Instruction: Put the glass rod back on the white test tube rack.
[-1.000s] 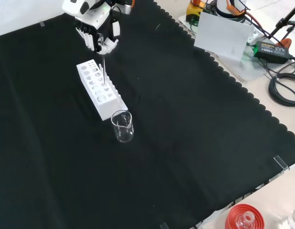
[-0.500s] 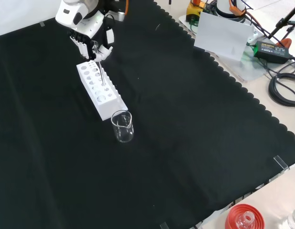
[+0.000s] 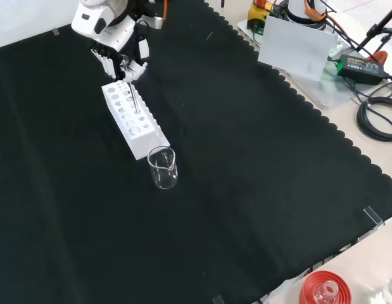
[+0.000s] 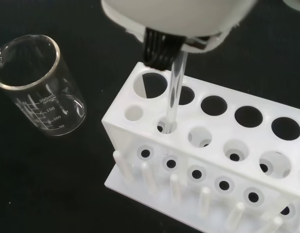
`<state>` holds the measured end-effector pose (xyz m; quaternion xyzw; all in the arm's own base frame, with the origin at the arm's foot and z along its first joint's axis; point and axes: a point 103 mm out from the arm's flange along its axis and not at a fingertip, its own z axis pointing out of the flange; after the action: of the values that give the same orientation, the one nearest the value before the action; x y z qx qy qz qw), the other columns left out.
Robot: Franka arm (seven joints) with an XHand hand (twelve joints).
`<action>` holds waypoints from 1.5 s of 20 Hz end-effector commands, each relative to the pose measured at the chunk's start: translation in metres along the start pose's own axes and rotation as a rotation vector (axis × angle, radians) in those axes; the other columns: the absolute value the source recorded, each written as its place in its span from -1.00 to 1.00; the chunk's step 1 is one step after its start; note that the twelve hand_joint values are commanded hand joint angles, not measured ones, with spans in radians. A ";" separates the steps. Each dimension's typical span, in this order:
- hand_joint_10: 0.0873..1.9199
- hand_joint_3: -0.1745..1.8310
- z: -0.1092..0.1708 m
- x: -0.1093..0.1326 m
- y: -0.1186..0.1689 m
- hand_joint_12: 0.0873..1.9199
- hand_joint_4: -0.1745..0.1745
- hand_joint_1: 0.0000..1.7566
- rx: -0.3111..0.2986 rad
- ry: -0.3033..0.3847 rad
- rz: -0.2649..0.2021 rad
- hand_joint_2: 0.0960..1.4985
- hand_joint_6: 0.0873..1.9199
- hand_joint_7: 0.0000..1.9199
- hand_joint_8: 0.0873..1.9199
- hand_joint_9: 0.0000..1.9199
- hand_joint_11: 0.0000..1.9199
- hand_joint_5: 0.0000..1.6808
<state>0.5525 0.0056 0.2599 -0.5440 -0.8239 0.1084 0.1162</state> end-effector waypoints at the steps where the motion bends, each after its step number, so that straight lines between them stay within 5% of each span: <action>1: -0.51 0.02 0.003 -0.003 0.001 -0.30 -1.00 0.50 0.007 -0.003 -0.003 -0.29 -0.11 0.28 -0.12 0.81 0.68 0.39; 17: -0.51 0.02 0.005 0.005 0.014 -0.30 -1.00 0.50 0.012 -0.009 -0.023 -0.29 -0.12 0.28 -0.12 0.81 0.68 0.39; 22: -0.56 -0.42 0.004 0.002 0.010 -0.39 -1.00 0.43 0.011 0.030 -0.035 0.07 -0.16 0.21 -0.19 0.76 0.73 0.31; 26: -0.82 -0.09 -0.002 0.002 0.008 -0.58 -1.00 0.46 0.019 0.040 -0.036 -0.38 -0.11 0.08 -0.28 0.80 0.83 -0.08; 30: -0.94 0.02 -0.006 0.003 0.007 -0.62 -1.00 0.45 0.025 0.057 -0.035 -0.56 -0.14 -0.01 -0.29 0.86 0.93 -0.35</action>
<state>0.5595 0.0105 0.2602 -0.5309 -0.8294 0.1039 0.1396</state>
